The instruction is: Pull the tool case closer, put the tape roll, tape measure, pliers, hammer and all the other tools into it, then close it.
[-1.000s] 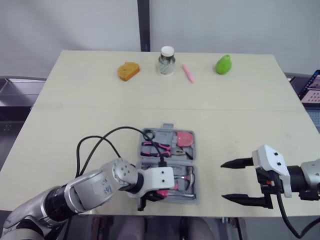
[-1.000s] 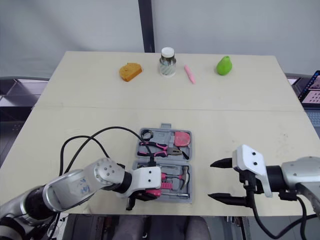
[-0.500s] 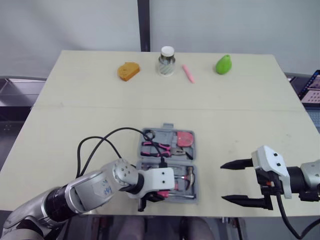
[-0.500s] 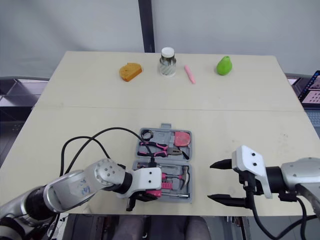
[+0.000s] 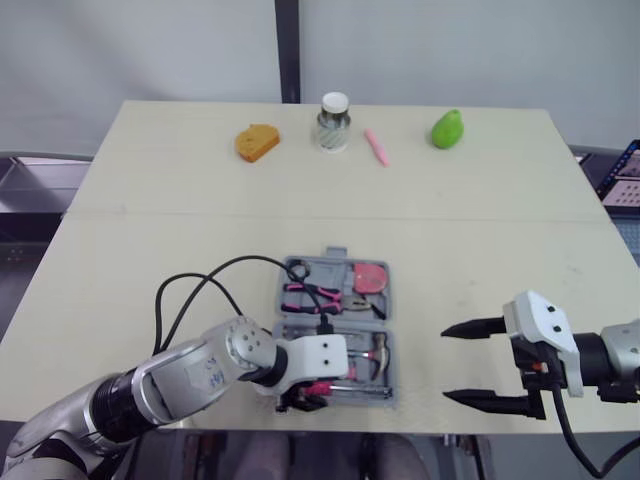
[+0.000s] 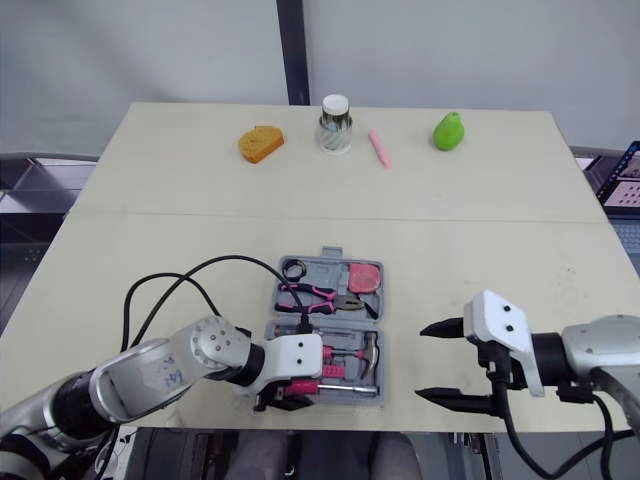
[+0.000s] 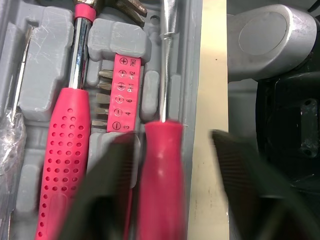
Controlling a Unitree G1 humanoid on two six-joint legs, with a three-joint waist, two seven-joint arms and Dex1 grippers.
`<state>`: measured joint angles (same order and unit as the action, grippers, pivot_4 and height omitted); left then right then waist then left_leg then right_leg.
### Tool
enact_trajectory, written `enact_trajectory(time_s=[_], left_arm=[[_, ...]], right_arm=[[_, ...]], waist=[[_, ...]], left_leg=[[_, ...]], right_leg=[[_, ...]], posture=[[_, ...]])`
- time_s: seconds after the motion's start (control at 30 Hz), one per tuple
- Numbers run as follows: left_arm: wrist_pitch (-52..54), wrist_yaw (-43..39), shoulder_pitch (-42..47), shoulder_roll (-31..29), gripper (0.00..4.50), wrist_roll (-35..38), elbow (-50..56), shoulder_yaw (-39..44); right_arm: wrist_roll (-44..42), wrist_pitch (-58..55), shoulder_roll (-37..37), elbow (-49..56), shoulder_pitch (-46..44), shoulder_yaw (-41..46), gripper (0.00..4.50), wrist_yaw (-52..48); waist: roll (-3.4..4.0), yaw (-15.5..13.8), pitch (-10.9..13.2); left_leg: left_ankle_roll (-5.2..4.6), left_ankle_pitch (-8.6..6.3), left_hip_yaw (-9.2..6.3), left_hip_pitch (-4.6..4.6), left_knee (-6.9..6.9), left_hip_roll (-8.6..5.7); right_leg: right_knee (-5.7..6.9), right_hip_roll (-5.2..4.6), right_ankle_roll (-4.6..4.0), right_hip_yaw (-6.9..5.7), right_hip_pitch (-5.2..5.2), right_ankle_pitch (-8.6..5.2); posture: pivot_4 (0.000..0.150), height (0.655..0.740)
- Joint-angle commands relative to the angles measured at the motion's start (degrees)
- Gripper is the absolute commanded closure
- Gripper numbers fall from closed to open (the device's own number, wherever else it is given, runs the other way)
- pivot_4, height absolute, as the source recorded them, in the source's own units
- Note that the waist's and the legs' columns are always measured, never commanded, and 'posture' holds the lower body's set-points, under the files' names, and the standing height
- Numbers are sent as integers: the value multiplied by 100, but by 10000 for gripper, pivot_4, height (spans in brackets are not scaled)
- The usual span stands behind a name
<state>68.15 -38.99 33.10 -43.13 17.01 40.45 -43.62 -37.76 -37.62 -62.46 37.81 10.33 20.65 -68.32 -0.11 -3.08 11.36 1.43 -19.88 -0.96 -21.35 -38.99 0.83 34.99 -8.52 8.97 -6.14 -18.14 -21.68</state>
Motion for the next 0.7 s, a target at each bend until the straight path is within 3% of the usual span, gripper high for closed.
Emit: enact_trajectory(time_s=[0.03, 0.3, 0.53, 0.67, 0.7], left_arm=[[-22, -59, -26, -16, 208, 20, 228, 72], [-208, -72, -352, 114, 208, 316, 337, 863], [-2803, -1394, -2109, -509, 208, 879, -66, 2833], [-3802, -1785, -2682, -480, 208, 814, -687, 3274], [-4044, -1818, -2752, -339, 2560, 822, -927, 3350]], right_arm=[[-106, 17, 8, 150, 8, 209, 0, 49], [-151, 5, 10, 113, -98, 161, 0, 62], [-235, -1, 107, -100, -394, 22, 0, 160], [-313, -33, 175, -196, -499, -63, 0, 216], [-334, -45, 204, -230, -526, -87, 0, 238]], waist=[[0, 0, 0], [0, 6, 0], [4, 38, -2], [4, -14, -2], [4, -22, -2]], left_leg=[[0, 0, 0, 0, 0, 0], [0, 0, 0, 0, 0, 0], [1, 0, 7, -5, 4, 3], [0, 0, 9, -7, 0, 1], [0, 0, 7, -8, -3, -1]], right_leg=[[0, 0, 0, 0, 0, 0], [1, 0, 0, 1, -1, 0], [8, 0, -2, 7, -19, -1], [10, -3, -2, 7, -21, -1], [12, -5, -1, 7, -22, -1]], posture=[[1500, 7400], [1500, 7400], [1500, 7400], [1500, 7400], [1500, 7400]])
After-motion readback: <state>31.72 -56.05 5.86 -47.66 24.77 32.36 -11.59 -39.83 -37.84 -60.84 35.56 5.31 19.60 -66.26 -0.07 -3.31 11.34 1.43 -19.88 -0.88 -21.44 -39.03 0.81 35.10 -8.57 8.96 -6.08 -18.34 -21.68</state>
